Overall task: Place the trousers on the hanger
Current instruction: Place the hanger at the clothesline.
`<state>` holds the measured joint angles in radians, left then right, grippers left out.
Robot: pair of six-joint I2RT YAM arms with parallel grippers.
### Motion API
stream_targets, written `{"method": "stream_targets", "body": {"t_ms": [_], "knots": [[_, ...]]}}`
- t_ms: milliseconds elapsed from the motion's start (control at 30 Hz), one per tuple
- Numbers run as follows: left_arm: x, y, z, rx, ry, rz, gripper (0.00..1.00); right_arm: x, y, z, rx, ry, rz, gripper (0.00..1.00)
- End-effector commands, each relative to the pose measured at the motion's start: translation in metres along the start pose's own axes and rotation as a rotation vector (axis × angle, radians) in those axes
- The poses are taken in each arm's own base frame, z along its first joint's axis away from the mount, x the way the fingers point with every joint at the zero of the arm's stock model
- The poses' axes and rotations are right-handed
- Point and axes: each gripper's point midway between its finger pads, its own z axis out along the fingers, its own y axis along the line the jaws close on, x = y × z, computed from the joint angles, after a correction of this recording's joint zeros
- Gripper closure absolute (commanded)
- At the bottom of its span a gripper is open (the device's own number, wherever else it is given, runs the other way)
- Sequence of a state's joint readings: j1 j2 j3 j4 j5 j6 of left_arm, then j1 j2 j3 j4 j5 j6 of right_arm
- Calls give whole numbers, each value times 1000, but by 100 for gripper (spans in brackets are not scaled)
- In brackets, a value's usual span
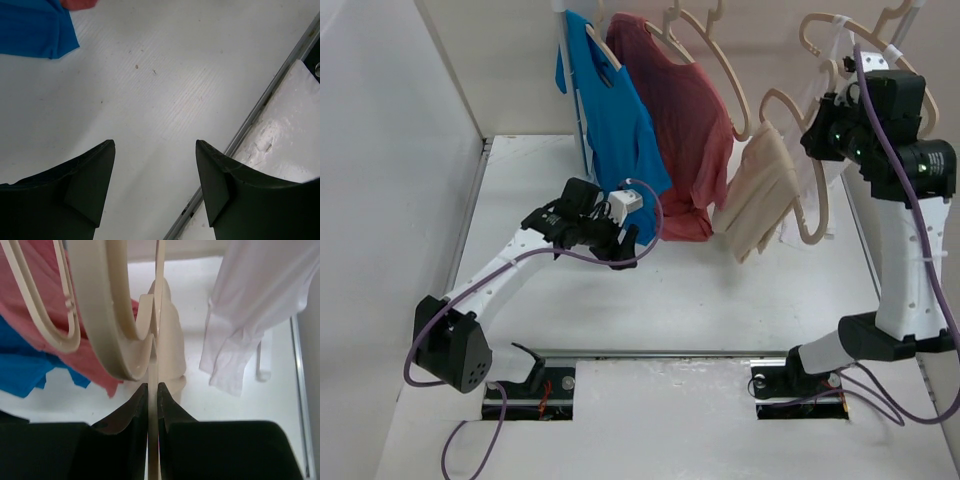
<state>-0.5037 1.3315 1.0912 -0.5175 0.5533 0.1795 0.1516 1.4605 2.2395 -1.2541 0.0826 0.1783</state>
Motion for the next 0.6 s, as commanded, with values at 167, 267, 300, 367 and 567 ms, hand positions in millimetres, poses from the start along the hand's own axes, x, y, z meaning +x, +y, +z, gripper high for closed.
{"method": "stream_targets", "body": {"t_ms": [167, 267, 300, 367, 567], "knots": [[-12, 25, -18, -76, -86, -43, 38, -122, -3, 22, 63, -446, -88, 100], [-12, 35, -22, -98, -95, -64, 38, -143, -10, 16, 100, -526, -87, 100], [-16, 35, -24, -100, -103, -60, 38, -153, -10, 19, 113, -559, -104, 100], [-18, 43, -26, -122, -109, -72, 38, -161, -7, 24, 105, -590, -123, 100], [-17, 60, -34, -166, -123, -116, 38, -186, 10, 43, 43, -683, -206, 100]]}}
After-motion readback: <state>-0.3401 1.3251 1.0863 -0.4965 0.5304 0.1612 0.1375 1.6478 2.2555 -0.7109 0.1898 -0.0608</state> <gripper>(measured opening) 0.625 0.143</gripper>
